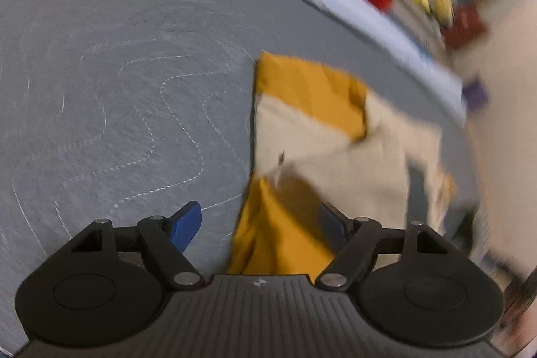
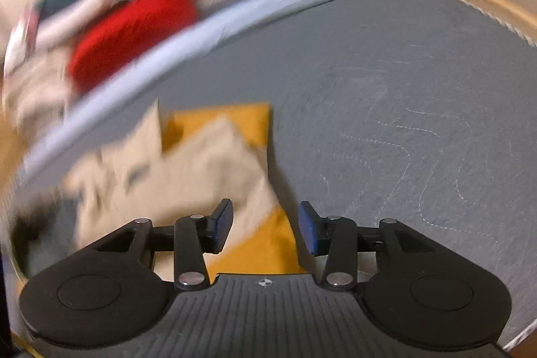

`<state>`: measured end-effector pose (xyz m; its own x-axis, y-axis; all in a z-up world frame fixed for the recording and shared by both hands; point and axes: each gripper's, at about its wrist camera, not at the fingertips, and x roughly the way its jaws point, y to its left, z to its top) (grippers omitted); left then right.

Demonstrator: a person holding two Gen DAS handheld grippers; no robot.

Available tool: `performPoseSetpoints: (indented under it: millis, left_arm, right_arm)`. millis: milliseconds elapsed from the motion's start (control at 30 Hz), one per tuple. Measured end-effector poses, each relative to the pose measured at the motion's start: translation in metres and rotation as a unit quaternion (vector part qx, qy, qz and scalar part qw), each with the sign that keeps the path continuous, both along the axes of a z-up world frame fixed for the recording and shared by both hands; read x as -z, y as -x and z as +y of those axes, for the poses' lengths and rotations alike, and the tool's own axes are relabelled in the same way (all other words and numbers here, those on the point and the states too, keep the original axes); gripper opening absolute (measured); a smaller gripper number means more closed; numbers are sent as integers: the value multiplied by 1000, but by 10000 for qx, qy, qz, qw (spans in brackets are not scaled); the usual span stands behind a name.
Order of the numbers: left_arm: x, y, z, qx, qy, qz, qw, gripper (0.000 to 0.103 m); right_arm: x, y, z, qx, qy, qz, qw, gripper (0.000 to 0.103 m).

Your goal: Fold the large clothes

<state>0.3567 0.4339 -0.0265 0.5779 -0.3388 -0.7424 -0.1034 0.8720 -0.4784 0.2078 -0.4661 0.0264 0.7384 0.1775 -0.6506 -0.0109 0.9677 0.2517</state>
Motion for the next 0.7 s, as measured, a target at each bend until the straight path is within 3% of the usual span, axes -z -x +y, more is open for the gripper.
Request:
performPoseSetpoints:
  millis: [133, 367, 433, 600, 667, 700]
  left_arm:
    - [4, -4, -32, 535, -1074, -168, 9926, 82]
    - [22, -21, -82, 1111, -2022, -378, 9723, 83]
    - [17, -30, -92, 1098, -2162, -640, 9680, 83]
    - [6, -46, -98, 945, -1999, -1105, 9690, 80]
    - [5, -53, -100, 956, -1918, -1214, 9692, 66]
    - [5, -56, -101, 1014, -1859, -1261, 9692, 42]
  right_arm:
    - [16, -12, 23, -300, 753, 150, 9966, 50]
    - [39, -46, 37, -414, 1083, 308, 9928, 52]
    - [39, -56, 44, -504, 1103, 206, 9924, 52]
    - [37, -79, 56, -555, 1136, 32, 9920, 51]
    - [33, -86, 57, -523, 1142, -124, 9920, 39]
    - [30, -90, 56, -495, 1054, -196, 9930, 20]
